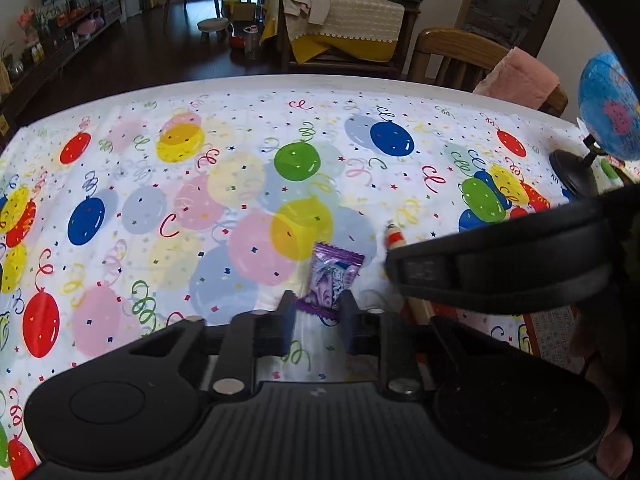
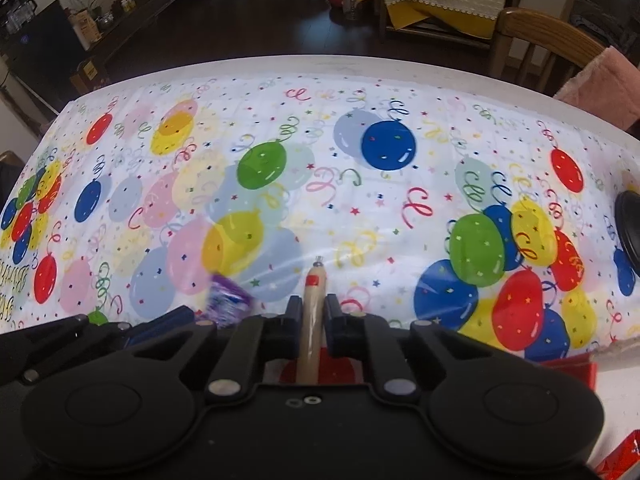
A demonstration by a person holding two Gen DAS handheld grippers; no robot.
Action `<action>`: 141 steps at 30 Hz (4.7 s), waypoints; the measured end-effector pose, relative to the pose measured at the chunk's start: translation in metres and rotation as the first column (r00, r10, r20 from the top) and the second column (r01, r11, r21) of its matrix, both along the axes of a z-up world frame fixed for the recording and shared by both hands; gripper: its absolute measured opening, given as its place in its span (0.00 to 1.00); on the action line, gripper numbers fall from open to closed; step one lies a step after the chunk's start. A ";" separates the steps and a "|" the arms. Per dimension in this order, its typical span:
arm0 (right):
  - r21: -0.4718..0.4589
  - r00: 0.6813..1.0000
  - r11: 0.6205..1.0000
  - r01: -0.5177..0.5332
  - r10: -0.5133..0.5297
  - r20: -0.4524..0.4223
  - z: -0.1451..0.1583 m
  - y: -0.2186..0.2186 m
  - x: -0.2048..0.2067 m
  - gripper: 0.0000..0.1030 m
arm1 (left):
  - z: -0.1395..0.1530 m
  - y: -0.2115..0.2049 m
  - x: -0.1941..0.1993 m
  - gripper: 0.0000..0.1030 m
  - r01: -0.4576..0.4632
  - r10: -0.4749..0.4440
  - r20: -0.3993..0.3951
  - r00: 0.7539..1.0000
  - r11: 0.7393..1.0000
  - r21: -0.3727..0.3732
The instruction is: Organize snacks
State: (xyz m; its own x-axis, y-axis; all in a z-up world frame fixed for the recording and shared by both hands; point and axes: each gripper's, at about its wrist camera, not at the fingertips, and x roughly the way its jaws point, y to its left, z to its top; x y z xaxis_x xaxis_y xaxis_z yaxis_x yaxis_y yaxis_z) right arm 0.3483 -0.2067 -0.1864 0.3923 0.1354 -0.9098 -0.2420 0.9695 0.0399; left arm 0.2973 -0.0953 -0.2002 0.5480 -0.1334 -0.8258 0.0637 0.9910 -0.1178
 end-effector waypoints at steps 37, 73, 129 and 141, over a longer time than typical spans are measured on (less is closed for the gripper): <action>0.157 0.993 0.988 0.004 -0.023 0.118 0.112 -0.062 -0.139 0.09 | 0.093 0.006 -0.106 0.10 -0.018 0.020 0.014 1.000 0.995 -0.100; 0.142 0.926 0.954 0.265 -0.292 0.237 0.138 -0.259 -0.200 0.09 | 0.136 -0.201 -0.135 0.10 0.301 -0.299 0.049 0.953 0.953 -0.043; 0.248 0.902 0.944 0.219 -0.293 0.318 0.159 -0.257 -0.280 0.85 | 0.156 -0.181 -0.178 0.72 0.272 -0.273 0.108 0.956 0.962 0.015; 0.277 0.870 0.938 0.210 -0.308 0.385 0.175 -0.250 -0.306 1.00 | 0.179 -0.163 -0.200 0.81 0.254 -0.249 0.173 0.953 0.967 -0.010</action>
